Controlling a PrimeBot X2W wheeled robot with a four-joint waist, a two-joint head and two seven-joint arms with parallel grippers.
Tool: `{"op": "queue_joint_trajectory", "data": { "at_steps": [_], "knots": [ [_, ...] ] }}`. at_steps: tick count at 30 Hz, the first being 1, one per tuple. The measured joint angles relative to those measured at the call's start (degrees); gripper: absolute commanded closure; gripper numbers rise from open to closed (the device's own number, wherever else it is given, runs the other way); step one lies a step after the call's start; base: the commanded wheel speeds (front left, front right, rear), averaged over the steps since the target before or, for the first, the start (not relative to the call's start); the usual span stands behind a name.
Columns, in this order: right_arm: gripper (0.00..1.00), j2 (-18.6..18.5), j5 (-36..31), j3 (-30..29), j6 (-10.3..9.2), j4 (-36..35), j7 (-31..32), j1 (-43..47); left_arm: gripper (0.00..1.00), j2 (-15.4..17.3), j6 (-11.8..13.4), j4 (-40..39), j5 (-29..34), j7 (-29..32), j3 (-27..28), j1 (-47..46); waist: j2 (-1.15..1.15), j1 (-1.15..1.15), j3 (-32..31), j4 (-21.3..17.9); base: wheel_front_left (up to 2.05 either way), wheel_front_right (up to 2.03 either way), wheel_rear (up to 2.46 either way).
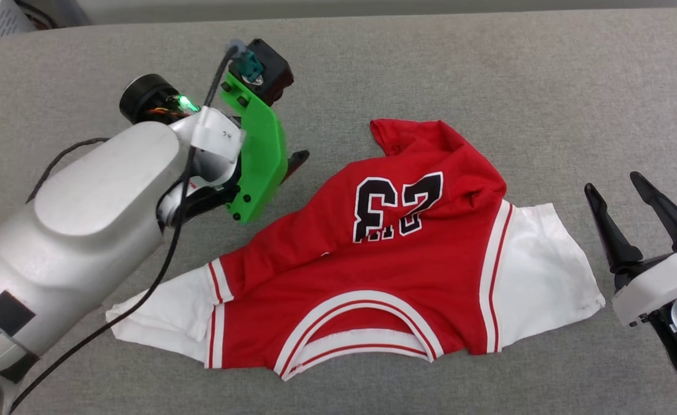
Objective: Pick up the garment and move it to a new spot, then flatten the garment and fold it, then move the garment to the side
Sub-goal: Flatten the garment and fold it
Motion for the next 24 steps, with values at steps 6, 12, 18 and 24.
{"op": "queue_joint_trajectory", "data": {
  "at_steps": [6, 12, 18, 24],
  "knots": [
    [0.00, 0.75, -0.49, 0.96, 0.00, 0.12, -1.02, -2.62, 0.00, -2.88, -0.87, 4.59, -0.75, 2.98, -4.64, -0.47, 0.00, 0.00, 3.12, -2.20, 0.00, 0.00, 0.00],
    [0.00, 1.19, -0.69, 1.36, 0.00, 0.83, -2.18, -3.97, 0.00, -3.15, -0.87, 4.54, -1.26, 5.22, -6.75, 1.53, 0.00, 0.00, 5.69, -4.01, 0.00, 0.00, 0.00],
    [0.00, 1.68, -0.94, 2.18, 0.00, 2.32, -3.38, -5.91, 1.00, -2.31, -0.88, 2.35, 2.12, 8.35, -5.22, 3.16, 0.00, 0.00, 8.18, -5.29, 0.00, 0.00, 0.00],
    [0.00, 1.65, -1.09, 2.22, 0.00, 3.75, -4.03, -6.05, 1.00, -1.15, -0.96, 0.07, 2.72, 2.24, -6.60, 3.32, 0.00, 0.00, 7.51, -4.78, 0.00, 0.00, 0.00]
  ]
}}
